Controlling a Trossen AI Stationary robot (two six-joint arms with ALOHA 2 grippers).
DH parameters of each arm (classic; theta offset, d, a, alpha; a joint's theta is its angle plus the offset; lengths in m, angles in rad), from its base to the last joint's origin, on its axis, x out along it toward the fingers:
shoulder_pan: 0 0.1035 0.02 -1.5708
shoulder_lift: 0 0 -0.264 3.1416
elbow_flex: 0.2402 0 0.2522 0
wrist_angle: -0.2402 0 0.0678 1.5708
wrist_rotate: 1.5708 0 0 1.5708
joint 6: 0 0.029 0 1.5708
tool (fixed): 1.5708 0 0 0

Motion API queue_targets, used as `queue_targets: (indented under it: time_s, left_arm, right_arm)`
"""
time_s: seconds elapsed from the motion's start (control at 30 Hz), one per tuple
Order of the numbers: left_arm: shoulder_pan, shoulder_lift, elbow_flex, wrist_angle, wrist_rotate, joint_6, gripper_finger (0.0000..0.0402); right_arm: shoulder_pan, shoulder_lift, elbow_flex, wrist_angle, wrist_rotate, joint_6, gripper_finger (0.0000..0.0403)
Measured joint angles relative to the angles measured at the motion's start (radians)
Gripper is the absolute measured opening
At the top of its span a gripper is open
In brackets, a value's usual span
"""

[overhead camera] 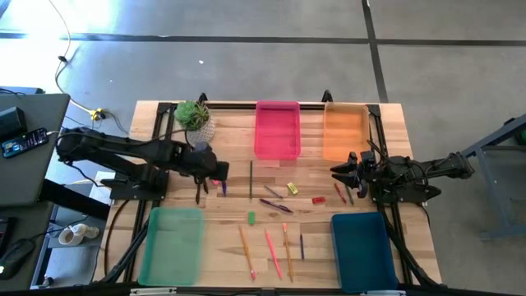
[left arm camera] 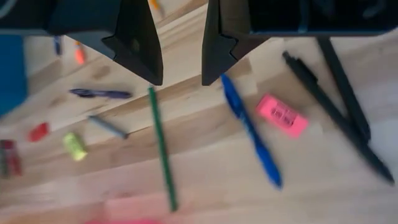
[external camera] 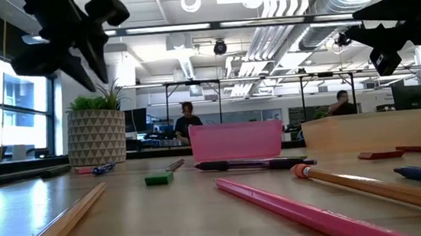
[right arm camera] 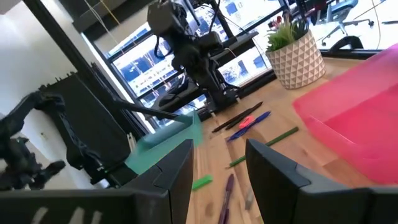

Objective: Sort crayons/erasers/pens/pencils in bins
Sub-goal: Put the blue ballpen into the green bin

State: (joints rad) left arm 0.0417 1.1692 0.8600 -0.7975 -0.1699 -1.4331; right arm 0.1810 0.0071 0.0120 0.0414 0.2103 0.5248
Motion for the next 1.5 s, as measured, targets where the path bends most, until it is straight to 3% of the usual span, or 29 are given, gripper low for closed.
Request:
queue_targets:
  time_s: [0.2,0.5,1.0,1.5]
  left_arm:
    - [-0.056,0.095,0.0,0.0,0.0,-0.128,0.0099]
    - [-0.097,0.236,0.0,0.011,-0.019,-0.257,0.0099]
    - [-0.095,0.434,0.0,0.118,-0.025,-0.316,0.0099]
    - [-0.094,0.515,0.003,0.142,-0.041,-0.345,0.0099]
  right_arm:
    - [0.0,0.0,0.0,0.0,0.0,0.03,0.0139]
    - [0.0,0.0,0.0,0.004,0.0,0.203,0.0139]
    - [0.0,0.0,0.0,0.004,0.0,0.209,0.0139]
    - [0.0,0.0,0.0,0.002,0.0,0.209,0.0139]
